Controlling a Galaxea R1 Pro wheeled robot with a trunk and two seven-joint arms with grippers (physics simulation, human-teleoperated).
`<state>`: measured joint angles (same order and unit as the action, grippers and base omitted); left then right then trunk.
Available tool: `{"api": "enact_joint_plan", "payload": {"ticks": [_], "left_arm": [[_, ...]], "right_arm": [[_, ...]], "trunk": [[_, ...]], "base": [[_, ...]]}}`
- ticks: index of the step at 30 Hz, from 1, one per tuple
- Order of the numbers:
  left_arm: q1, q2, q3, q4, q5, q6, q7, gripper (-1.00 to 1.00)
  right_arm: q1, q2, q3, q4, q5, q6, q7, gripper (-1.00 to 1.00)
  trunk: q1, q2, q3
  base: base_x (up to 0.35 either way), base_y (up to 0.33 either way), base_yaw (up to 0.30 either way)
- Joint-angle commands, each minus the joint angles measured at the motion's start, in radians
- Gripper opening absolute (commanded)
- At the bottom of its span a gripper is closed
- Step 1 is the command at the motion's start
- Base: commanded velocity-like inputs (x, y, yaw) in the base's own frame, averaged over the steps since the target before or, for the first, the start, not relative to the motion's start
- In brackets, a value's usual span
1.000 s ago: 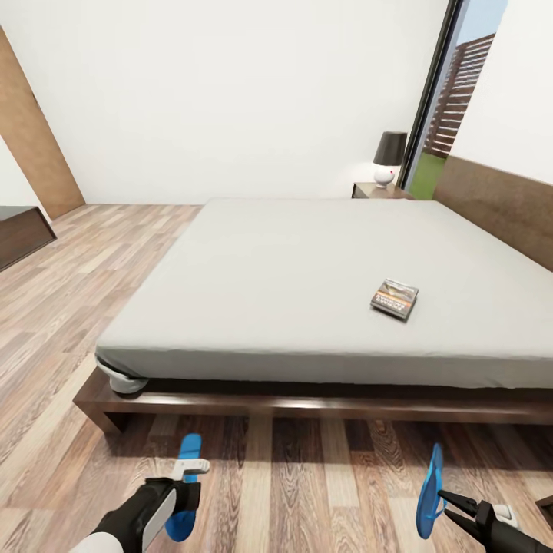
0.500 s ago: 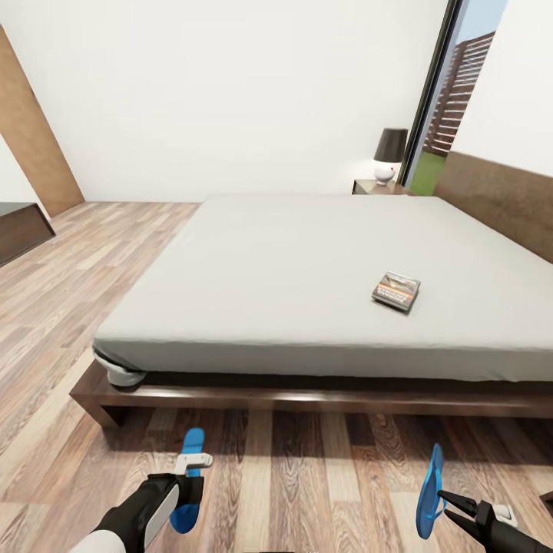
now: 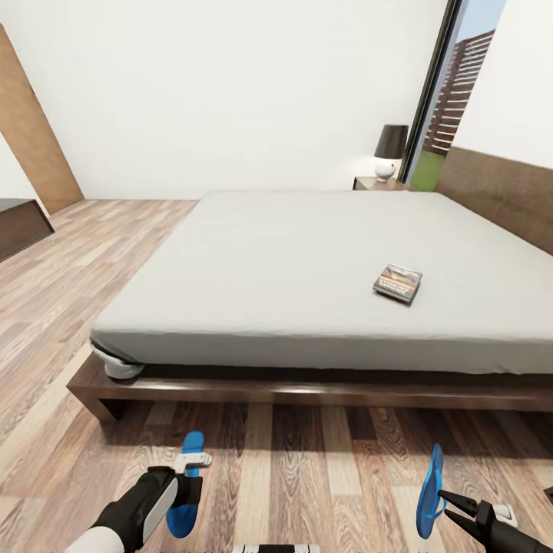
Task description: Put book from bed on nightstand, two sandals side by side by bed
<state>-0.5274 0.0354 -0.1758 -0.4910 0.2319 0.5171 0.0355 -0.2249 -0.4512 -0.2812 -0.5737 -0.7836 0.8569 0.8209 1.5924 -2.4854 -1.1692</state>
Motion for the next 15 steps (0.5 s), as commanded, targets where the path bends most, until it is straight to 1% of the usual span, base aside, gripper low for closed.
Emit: {"api": "enact_joint_plan", "payload": {"ticks": [1,2,6,15], "left_arm": [[0.0,0.002,-0.007,-0.006,0.007,0.009,0.005,-1.0],[0.0,0.002,-0.007,-0.01,0.006,0.012,0.007,-1.0],[0.0,0.02,-0.007,-0.014,0.006,0.014,0.01,-1.0],[0.0,0.023,-0.007,-0.015,0.006,0.012,0.01,-1.0]], "right_arm": [[-0.001,0.0,-0.003,0.0,0.0,0.005,0.003,-1.0],[-0.001,0.0,-0.003,0.0,0.0,0.005,0.003,-1.0],[-0.001,0.0,-0.002,0.0,0.0,0.005,0.003,-1.0],[-0.001,0.0,-0.003,0.0,0.0,0.004,0.003,-1.0]], "trunk": [[0.004,-0.008,-0.004],[0.008,-0.015,-0.007],[0.009,-0.016,-0.023],[0.013,-0.018,-0.057]], "base": [[0.0,0.0,0.0],[0.0,0.0,0.0],[0.0,0.0,0.0],[0.0,0.0,0.0]]}}
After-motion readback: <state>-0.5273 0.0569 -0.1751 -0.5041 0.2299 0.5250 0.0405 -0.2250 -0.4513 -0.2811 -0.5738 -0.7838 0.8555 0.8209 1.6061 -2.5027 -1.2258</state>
